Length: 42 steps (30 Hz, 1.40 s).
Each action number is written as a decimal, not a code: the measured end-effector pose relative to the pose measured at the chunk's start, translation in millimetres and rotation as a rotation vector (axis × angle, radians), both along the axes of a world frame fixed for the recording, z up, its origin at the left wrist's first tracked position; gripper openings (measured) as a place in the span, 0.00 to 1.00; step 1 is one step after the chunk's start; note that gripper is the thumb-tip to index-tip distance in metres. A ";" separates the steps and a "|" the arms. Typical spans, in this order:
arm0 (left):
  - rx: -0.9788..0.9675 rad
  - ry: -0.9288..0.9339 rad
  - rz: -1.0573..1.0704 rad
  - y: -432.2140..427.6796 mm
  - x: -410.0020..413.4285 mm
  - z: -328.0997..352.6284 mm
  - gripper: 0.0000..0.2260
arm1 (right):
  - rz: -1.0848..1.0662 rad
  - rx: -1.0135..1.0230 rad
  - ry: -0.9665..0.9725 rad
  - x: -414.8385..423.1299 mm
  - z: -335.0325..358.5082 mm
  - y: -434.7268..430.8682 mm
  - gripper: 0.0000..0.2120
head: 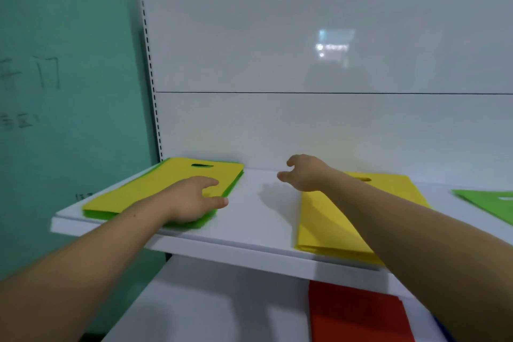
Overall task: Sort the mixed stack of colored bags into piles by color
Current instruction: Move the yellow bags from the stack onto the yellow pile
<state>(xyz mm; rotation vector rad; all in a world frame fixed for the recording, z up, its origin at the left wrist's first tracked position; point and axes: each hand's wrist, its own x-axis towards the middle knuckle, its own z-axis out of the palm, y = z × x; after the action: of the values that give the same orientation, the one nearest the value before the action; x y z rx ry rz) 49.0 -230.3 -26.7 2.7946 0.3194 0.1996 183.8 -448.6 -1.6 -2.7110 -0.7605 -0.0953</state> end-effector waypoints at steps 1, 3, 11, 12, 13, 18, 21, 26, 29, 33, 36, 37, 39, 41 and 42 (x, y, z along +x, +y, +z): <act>-0.002 -0.002 0.007 14.2 -3.0 -1.0 0.31 | 0.005 0.000 0.003 -2.1 -1.2 15.7 0.28; -0.013 -0.001 0.017 44.3 -8.3 -1.9 0.31 | 0.007 0.001 0.013 -5.6 -4.5 47.4 0.28; -0.039 -0.042 0.091 154.6 -24.7 -6.5 0.27 | -0.099 0.100 0.126 -18.9 -34.3 151.5 0.28; -0.042 -0.056 0.104 165.9 -25.7 -9.5 0.26 | -0.137 0.134 0.148 -20.9 -39.6 159.9 0.27; -0.036 -0.063 0.109 175.6 -25.8 -12.7 0.25 | -0.176 0.164 0.159 -22.7 -44.4 166.6 0.27; -0.098 -0.013 0.052 200.6 -25.5 -34.4 0.28 | -0.309 0.278 0.162 -26.2 -61.5 183.3 0.28; -0.115 -0.090 0.033 204.9 -23.7 -45.0 0.27 | -0.328 0.402 0.152 -26.7 -64.0 183.5 0.26; -0.098 -0.078 0.013 208.9 -19.6 -48.5 0.29 | -0.232 0.544 0.066 -31.5 -67.2 183.2 0.19; -0.112 -0.052 0.016 211.0 -18.1 -46.8 0.30 | -0.185 0.516 -0.034 -34.7 -63.6 183.6 0.18; -0.108 -0.012 0.022 211.6 -17.8 -41.6 0.32 | -0.156 0.452 -0.108 -40.7 -57.1 184.0 0.19; -0.115 0.041 0.036 211.1 -19.7 -36.8 0.38 | -0.129 0.432 -0.187 -44.5 -54.0 182.7 0.18; -0.114 0.055 0.040 210.7 -20.7 -35.1 0.40 | -0.115 0.455 -0.197 -46.0 -52.3 182.0 0.18; -0.108 0.062 0.043 210.6 -21.5 -31.4 0.42 | -0.077 0.558 -0.201 -49.4 -47.5 180.0 0.17; -0.143 0.054 0.054 211.6 -22.3 -27.7 0.40 | -0.052 0.697 -0.217 -52.5 -40.6 177.2 0.16; -0.180 0.044 0.063 212.4 -22.3 -25.6 0.41 | -0.047 0.767 -0.221 -53.3 -36.7 175.3 0.16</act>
<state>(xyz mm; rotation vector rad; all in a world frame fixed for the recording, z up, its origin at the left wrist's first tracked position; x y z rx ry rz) 26.7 -17.9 -52.2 2.6160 0.4149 0.1183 130.5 -273.3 -38.2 -1.9983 -0.5595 -0.5779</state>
